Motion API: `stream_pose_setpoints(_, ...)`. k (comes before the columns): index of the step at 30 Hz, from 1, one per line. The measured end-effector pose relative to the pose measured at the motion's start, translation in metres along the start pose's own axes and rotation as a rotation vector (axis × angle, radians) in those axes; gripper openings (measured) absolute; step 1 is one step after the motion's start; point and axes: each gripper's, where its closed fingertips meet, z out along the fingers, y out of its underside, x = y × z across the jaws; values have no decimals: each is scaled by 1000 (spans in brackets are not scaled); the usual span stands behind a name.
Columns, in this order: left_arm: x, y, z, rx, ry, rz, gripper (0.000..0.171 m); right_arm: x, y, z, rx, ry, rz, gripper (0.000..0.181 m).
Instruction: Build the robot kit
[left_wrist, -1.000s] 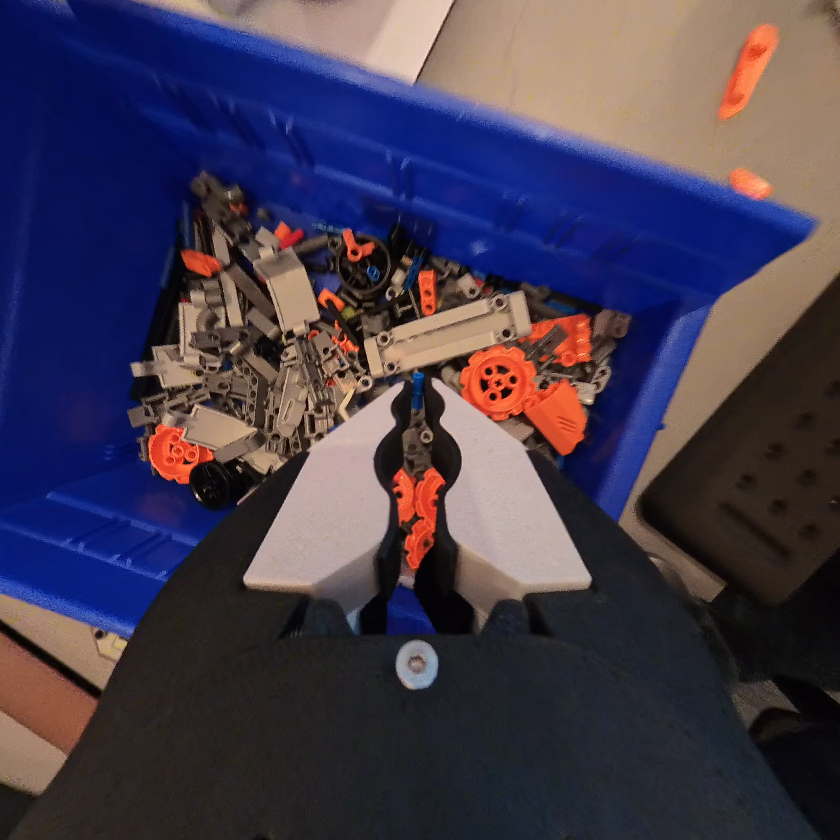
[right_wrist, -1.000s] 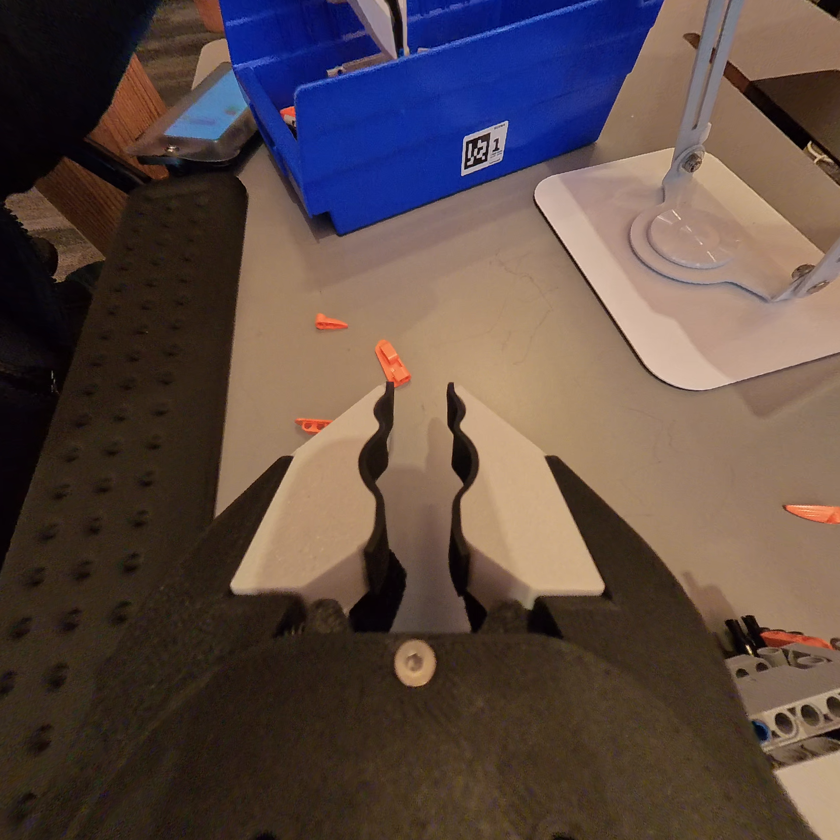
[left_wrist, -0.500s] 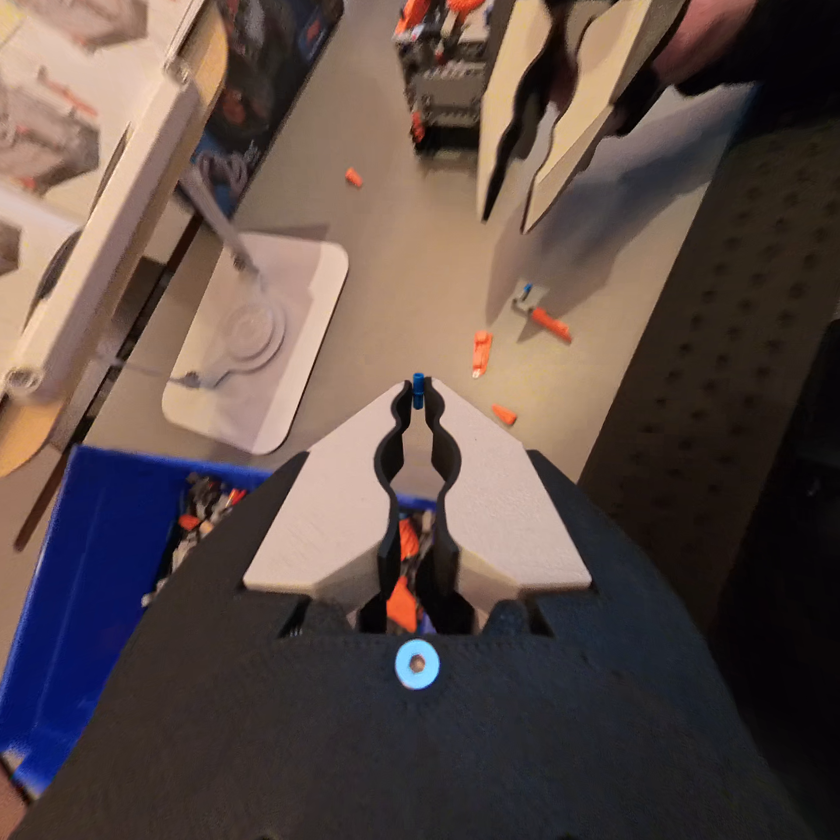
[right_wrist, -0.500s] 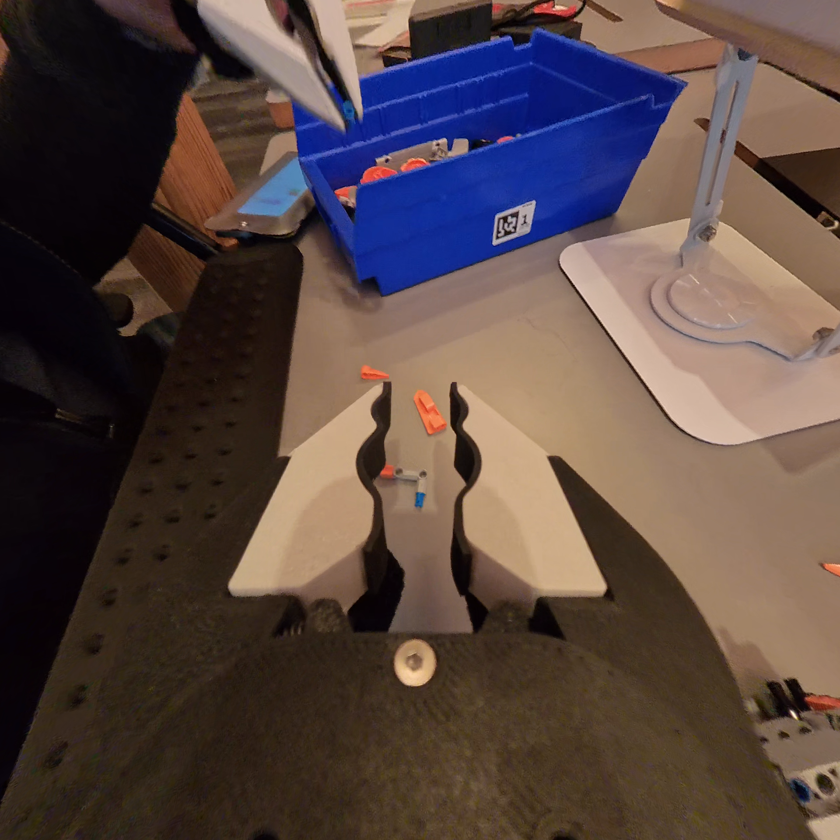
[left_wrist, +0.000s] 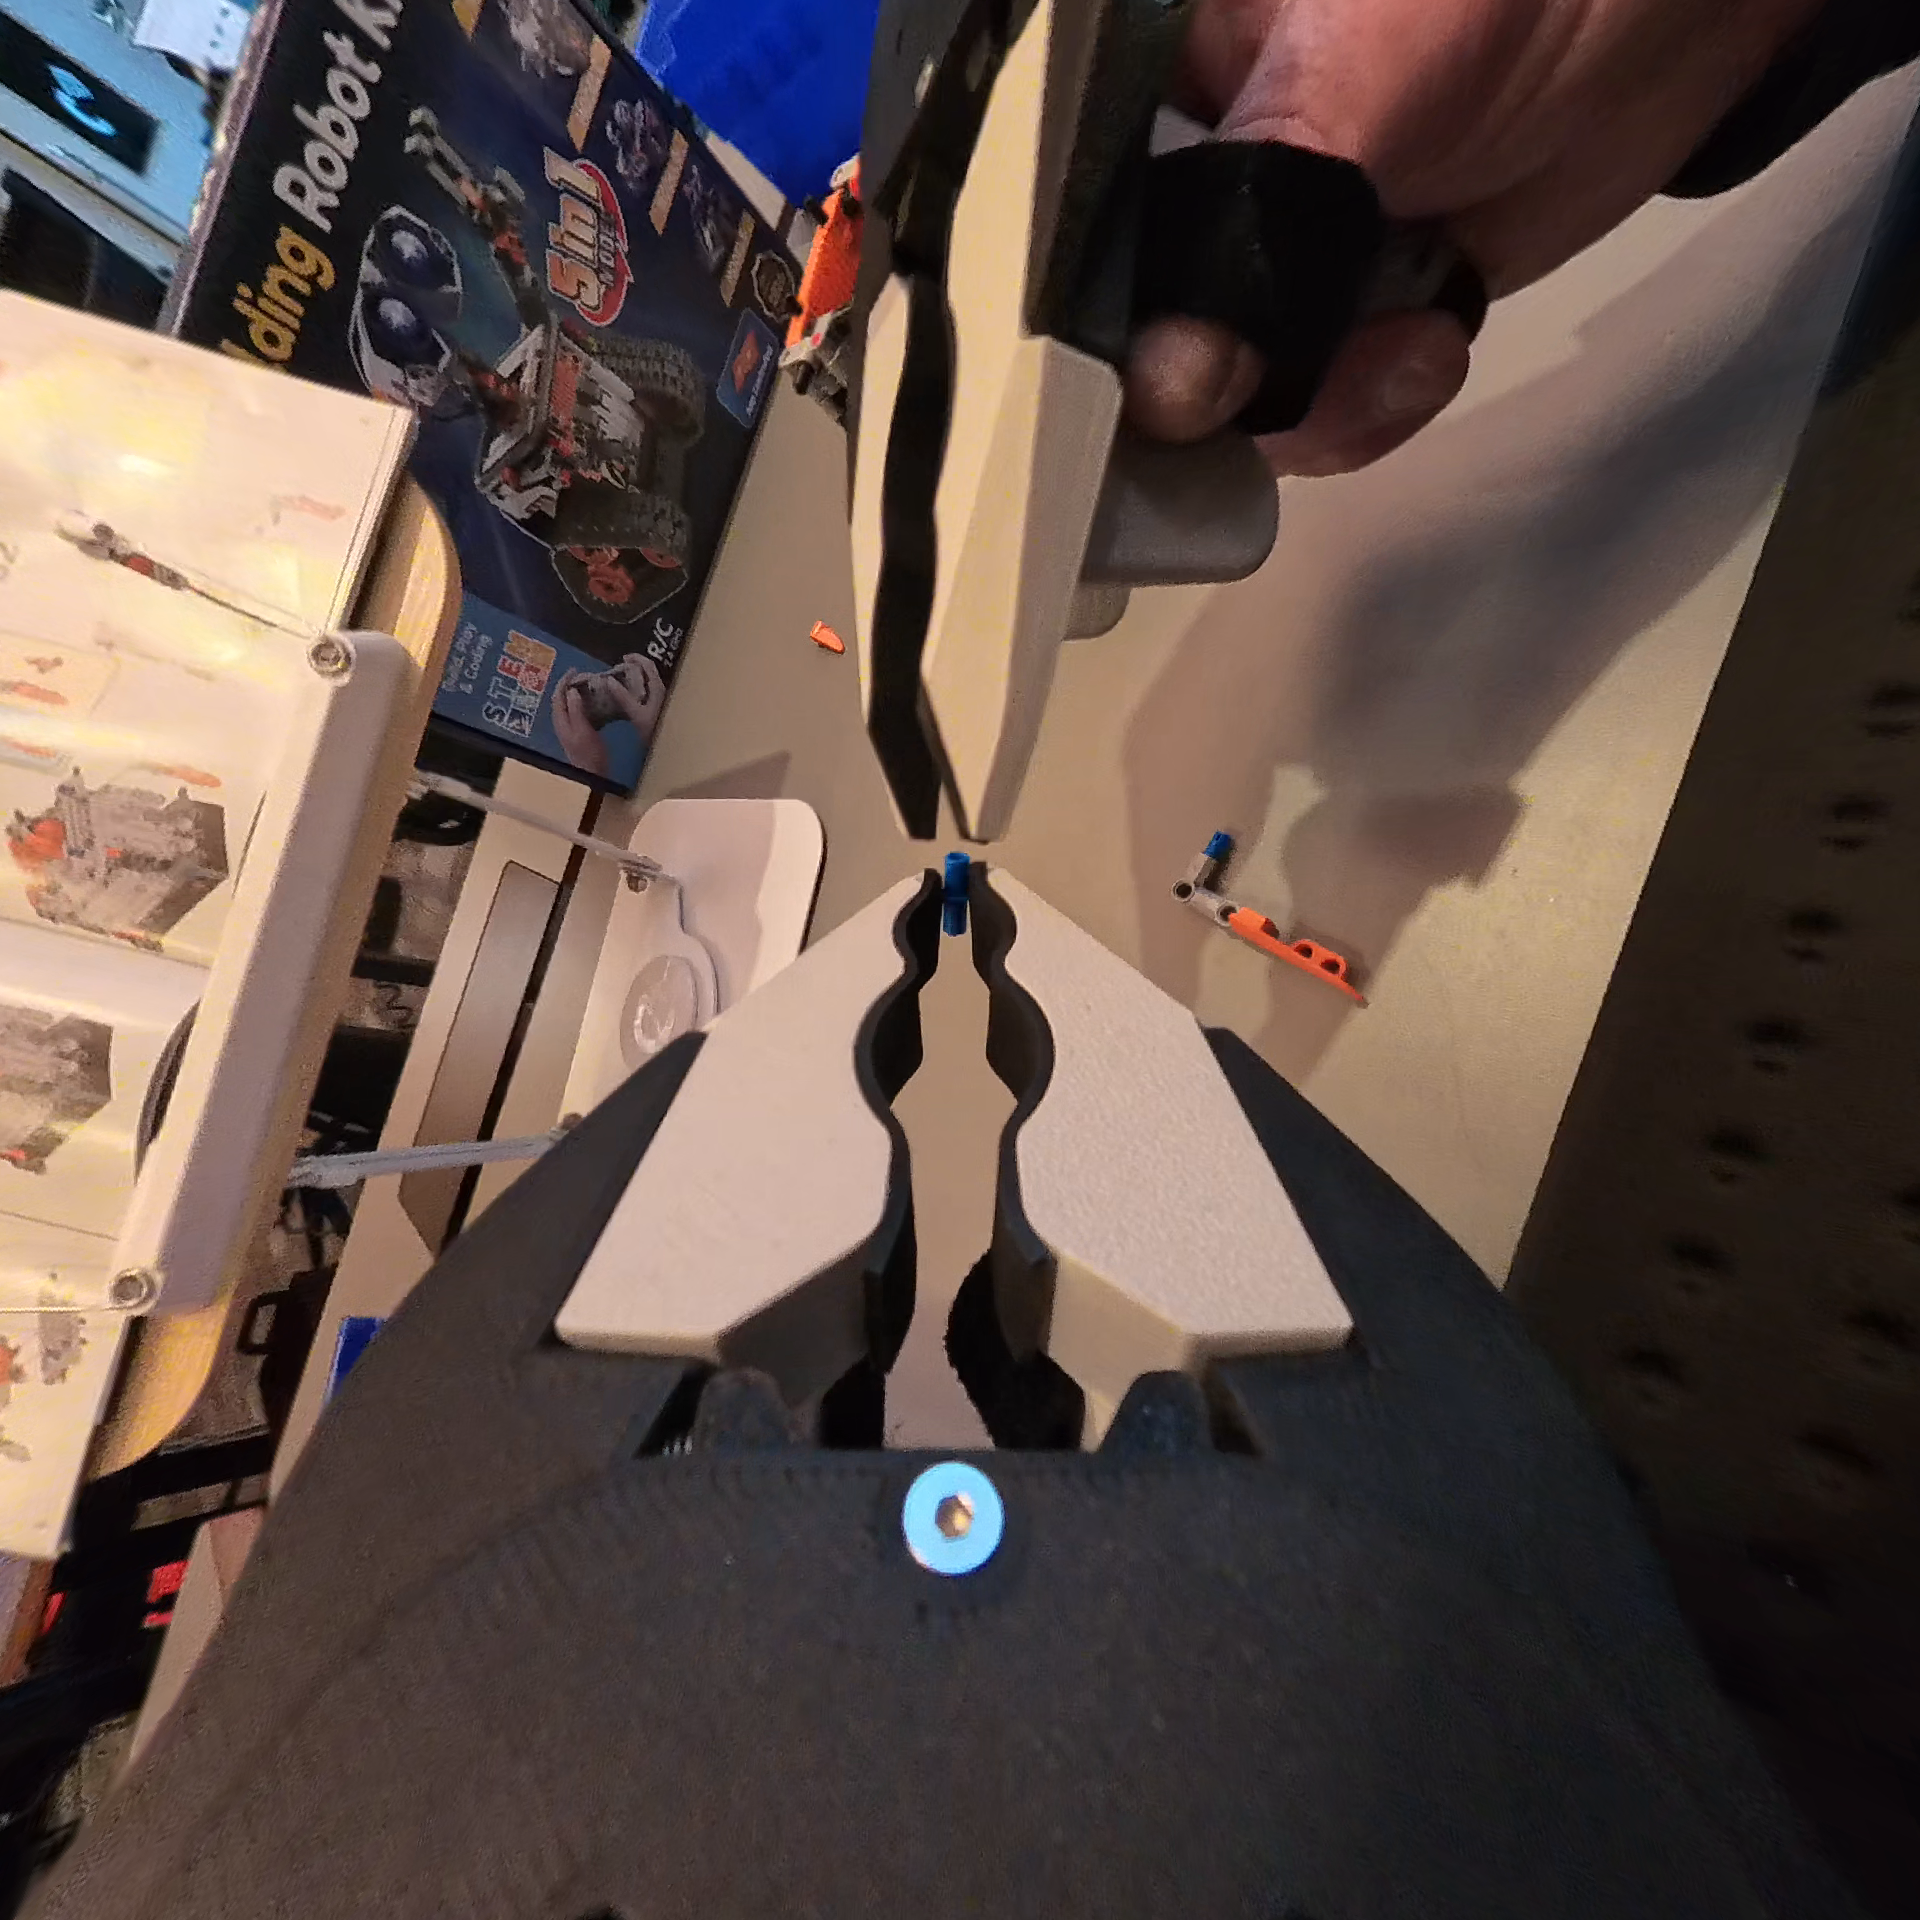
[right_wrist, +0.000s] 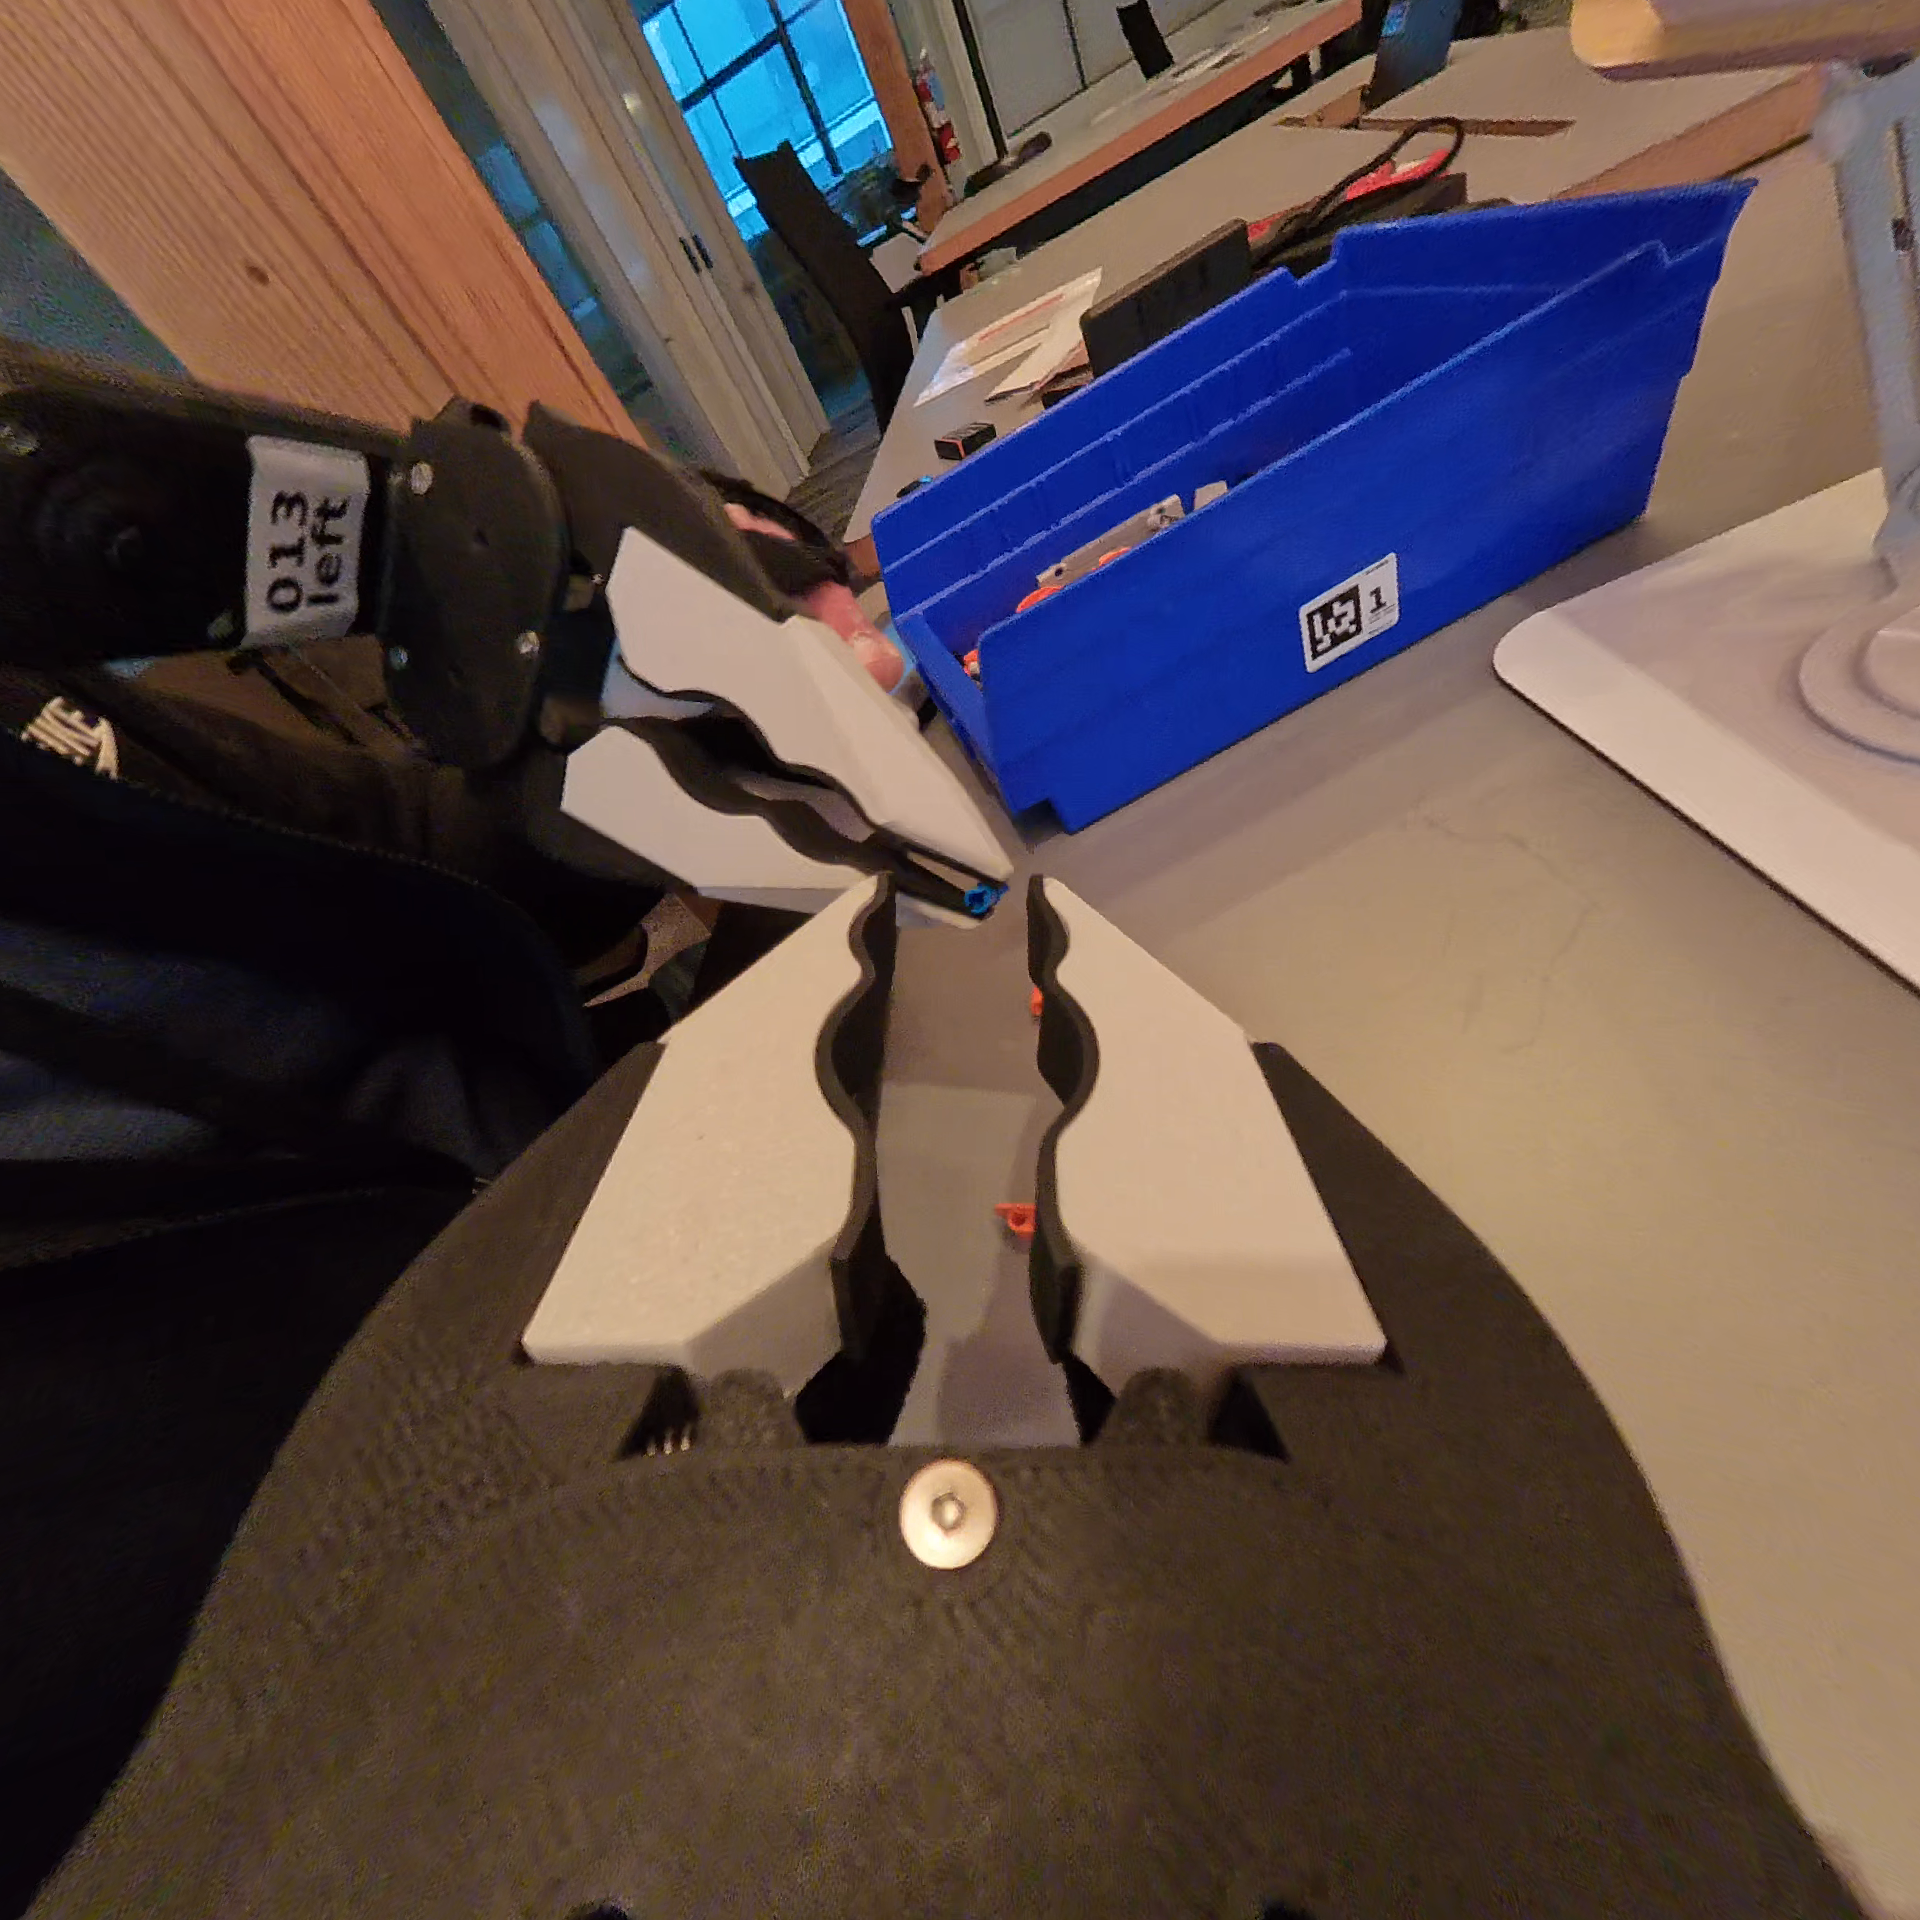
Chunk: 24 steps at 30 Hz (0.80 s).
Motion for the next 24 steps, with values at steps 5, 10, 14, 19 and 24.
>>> stream_pose_setpoints(5, -4, -3, 1, -19, -67, 67, 3, 6, 4, 0, -4, 5, 51, 15)
stream_pose_setpoints(10, -6, 1, 4, -57, -74, 145, 3, 7, 4, 1, 17, -30, 109, 15)
stream_pose_setpoints(14, -3, 0, 5, -55, -77, 140, 3, 5, 2, 0, 33, -61, 140, 11)
stream_pose_setpoints(19, 1, 2, 7, -53, -89, 131, 3, 5, 6, 2, 13, -63, 142, 7)
stream_pose_setpoints(24, 1, -2, 7, -25, -102, 154, 3, 3, 4, 0, 19, -60, 116, 0)
